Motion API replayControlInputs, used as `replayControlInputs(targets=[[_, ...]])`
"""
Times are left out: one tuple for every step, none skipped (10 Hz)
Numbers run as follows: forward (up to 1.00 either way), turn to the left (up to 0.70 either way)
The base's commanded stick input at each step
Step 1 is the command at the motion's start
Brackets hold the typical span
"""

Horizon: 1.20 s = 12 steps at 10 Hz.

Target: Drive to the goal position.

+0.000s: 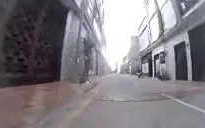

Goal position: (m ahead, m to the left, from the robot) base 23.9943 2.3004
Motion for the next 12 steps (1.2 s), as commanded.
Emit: replayControlInputs(targets=[[0.7, 0.0], [0.7, 0.0], [0.7, 0.0], [0.7, 0.0], [0.7, -0.05], [0.71, -0.35], [0.85, -0.34], [0.85, -0.34], [0.85, -0.34], [0.85, -0.34], [0.85, -0.34], [0.85, -0.34]])
